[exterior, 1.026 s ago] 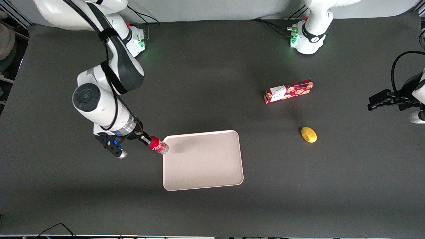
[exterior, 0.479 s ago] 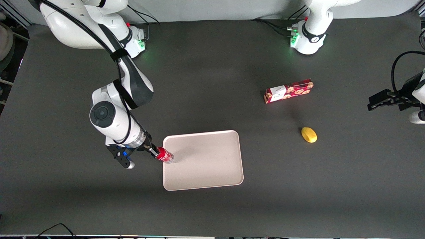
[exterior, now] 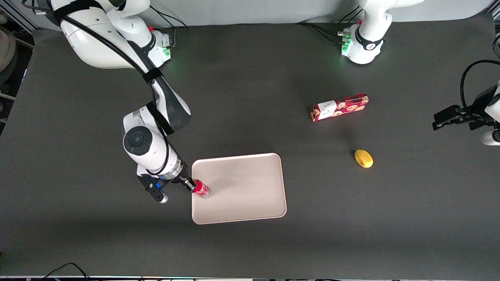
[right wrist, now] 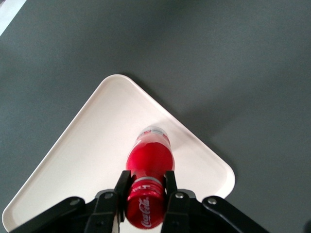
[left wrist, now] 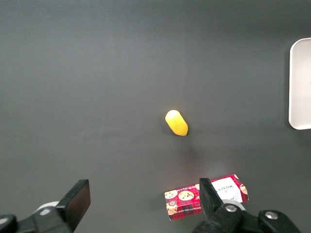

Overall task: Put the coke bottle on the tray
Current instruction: 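Lower the bottle onto the tray and open the right gripper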

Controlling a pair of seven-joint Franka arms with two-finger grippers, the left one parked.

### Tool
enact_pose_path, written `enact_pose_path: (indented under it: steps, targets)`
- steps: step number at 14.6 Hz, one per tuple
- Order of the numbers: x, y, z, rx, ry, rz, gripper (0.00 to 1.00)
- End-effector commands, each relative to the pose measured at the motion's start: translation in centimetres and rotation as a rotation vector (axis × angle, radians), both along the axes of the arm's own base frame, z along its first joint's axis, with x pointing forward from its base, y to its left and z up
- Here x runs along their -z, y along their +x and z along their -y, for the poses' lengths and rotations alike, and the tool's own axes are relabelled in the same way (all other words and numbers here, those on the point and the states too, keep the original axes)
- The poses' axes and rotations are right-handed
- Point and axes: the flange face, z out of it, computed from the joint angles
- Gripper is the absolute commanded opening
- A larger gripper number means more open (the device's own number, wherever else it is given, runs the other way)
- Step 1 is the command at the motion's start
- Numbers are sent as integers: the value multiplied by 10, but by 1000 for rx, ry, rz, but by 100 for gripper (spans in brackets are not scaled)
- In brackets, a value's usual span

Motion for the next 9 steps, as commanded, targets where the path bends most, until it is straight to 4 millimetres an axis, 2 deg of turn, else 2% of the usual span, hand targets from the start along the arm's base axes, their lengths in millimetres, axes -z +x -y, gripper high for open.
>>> enact_pose_path:
  steps: [1,2,3,4,5,9]
  targets:
    - [-3,6,-4,3,-30,31,2]
    - [-3,6,-3,0,-32,32,45]
    - [-3,6,-2,2,-32,32,55]
    - [-3,6,-2,-1,-33,32,88]
    - [-3,6,-2,0,-34,33,100]
    - [-3,7,-1,-6,-36,33,100]
